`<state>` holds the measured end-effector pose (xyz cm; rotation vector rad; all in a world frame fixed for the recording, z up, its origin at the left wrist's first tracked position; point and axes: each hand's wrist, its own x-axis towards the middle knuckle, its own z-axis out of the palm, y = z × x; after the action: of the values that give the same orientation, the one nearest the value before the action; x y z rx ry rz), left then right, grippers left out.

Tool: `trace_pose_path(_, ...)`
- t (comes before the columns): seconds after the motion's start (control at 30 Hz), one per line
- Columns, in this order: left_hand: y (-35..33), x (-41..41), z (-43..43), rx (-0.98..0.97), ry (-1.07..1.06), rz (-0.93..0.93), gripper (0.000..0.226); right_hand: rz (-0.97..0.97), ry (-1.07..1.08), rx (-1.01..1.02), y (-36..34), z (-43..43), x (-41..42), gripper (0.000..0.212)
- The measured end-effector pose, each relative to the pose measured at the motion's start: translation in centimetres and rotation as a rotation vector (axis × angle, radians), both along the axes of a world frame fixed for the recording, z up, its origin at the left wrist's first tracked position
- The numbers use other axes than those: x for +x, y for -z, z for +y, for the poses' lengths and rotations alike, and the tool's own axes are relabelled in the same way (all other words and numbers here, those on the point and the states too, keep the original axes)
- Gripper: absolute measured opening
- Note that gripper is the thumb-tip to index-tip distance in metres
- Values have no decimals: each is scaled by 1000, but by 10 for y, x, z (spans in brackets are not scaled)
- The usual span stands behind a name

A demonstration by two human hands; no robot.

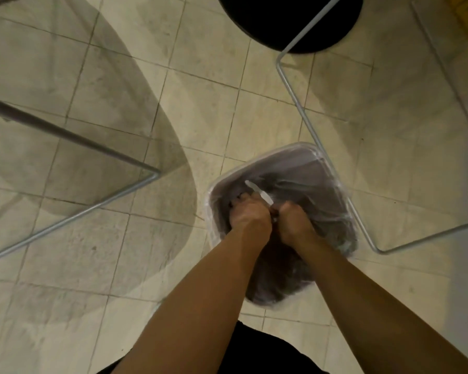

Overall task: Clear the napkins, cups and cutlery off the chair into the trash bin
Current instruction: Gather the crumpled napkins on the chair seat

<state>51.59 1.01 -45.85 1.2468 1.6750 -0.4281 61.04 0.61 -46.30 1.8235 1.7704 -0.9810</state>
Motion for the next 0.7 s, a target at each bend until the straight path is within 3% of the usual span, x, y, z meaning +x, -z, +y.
trace_pose_path(0.13, -26, -7, 5, 50, 30, -24, 66, 33, 55, 58, -17, -4, -3, 19)
trace_pose_path(0.33, -91, -26, -3, 255, -4, -86, 52, 97, 71, 121, -75, -10, -16, 18)
trace_pose_path(0.47, -151, -53, -11, 341, -152, -179, 44, 168, 215, 162, -134, -14, -33, 26)
trace_pose_path(0.7, -258, -105, -33, 545, -312, -250, 42, 250, 176, 219, -241, -10, -71, 25)
